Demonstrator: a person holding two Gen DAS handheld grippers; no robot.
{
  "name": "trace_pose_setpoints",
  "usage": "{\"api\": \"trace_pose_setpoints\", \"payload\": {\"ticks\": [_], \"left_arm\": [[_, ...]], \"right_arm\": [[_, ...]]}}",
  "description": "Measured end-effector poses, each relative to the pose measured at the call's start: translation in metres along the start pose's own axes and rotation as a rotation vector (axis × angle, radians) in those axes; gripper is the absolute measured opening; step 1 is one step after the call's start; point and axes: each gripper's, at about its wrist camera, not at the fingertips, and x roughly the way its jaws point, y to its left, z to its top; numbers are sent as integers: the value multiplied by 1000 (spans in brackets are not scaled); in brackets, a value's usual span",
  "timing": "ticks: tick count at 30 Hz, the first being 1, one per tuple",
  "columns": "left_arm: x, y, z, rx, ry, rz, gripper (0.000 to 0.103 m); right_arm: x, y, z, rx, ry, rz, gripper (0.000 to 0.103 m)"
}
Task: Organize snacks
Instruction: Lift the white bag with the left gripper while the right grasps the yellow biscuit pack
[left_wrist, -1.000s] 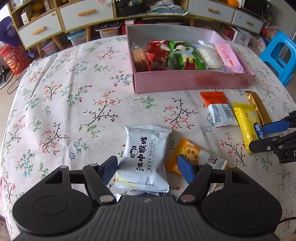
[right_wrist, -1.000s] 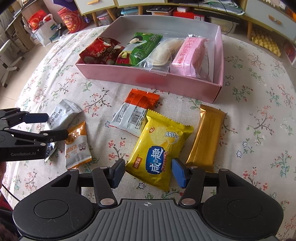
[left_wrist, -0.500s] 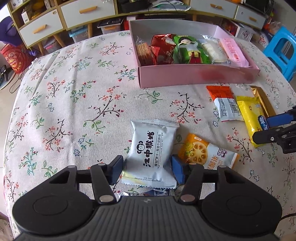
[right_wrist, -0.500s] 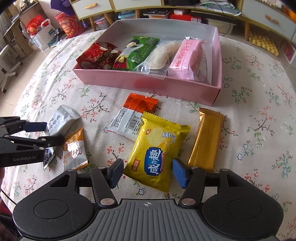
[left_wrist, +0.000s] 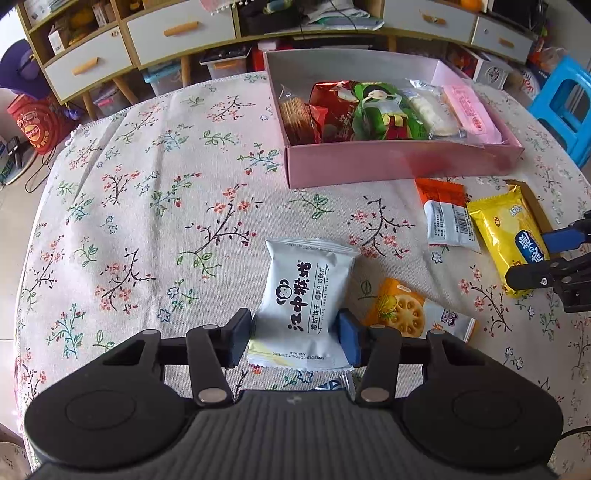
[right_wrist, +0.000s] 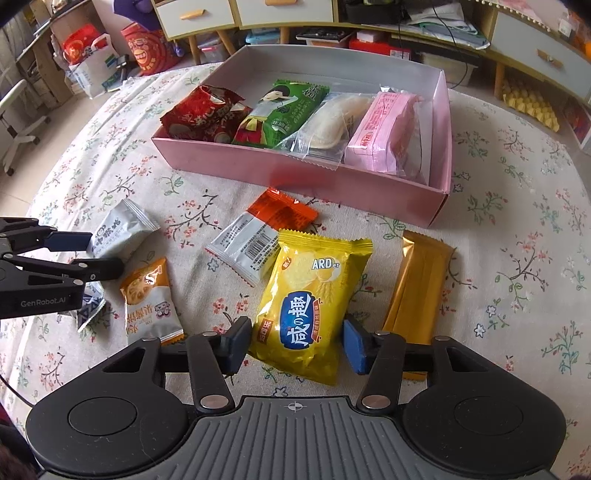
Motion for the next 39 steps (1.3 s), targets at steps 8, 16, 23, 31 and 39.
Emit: {"api": "trace_pose_setpoints", "payload": {"ticks": [8,16,23,31,39], "left_arm": [[-14,4,6,-29,-40,-27,46],[-31,3,16,-68,-134,-48,46],[-33,-5,31,-82,-171,-43,46],[-34,-20,43,-79,-200,-36,46],[-27,-30,62,-91,-220,-5,46]], "right_arm": [[-16,1,4,-12,-22,15,51],[-34,2,11,-9,-76,47,51],[-31,6,14,-25,-81,33,51],[-45,1,32,0,-148,36,51],[-45,-13,52,54,-191,6,51]]}}
